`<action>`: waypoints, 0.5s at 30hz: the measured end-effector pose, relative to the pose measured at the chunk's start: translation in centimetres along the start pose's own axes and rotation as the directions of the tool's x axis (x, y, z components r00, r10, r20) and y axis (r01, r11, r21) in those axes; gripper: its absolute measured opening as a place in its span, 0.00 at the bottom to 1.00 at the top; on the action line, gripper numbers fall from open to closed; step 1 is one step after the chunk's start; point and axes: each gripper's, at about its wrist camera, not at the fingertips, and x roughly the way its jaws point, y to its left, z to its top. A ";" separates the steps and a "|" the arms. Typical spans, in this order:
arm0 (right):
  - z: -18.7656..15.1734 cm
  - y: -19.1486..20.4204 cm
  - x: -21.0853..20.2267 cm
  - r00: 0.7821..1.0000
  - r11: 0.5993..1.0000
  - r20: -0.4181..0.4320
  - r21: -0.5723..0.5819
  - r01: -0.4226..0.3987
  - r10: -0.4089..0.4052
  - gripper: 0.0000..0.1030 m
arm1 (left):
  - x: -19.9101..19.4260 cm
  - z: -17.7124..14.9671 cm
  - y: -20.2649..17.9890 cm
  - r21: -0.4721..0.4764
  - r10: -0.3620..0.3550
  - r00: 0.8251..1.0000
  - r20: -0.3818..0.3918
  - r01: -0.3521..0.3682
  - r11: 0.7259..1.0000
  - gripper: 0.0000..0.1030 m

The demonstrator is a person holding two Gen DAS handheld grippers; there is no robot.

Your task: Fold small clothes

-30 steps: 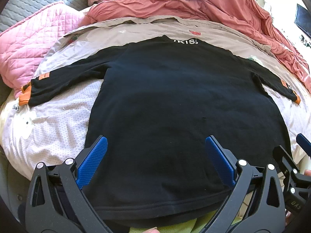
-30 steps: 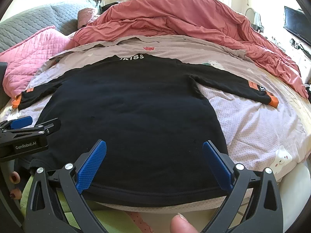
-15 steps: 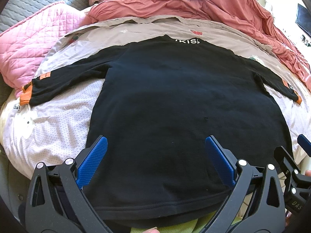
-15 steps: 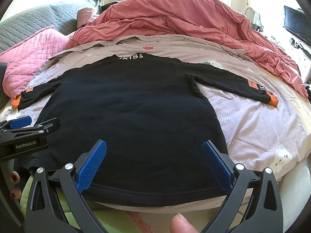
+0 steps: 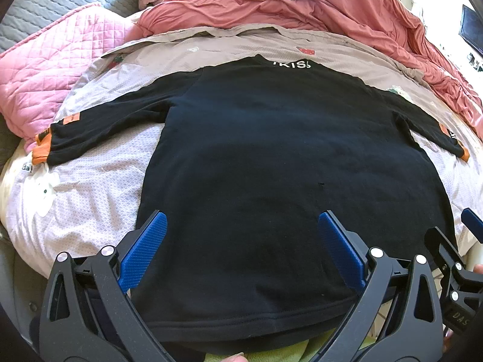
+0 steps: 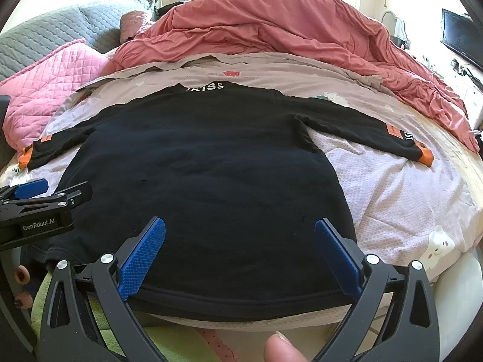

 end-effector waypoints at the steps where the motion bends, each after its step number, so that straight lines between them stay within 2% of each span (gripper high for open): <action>1: 0.0 0.0 0.0 1.000 1.000 0.001 0.000 -0.001 0.001 0.96 | 0.0 0.0 0.0 0.000 0.001 1.000 0.001 -0.001 1.000 0.92; 15: 0.3 0.1 0.3 1.000 1.000 0.003 0.000 -0.011 0.011 0.96 | 0.5 0.0 0.4 0.002 0.017 1.000 -0.005 -0.017 1.000 0.92</action>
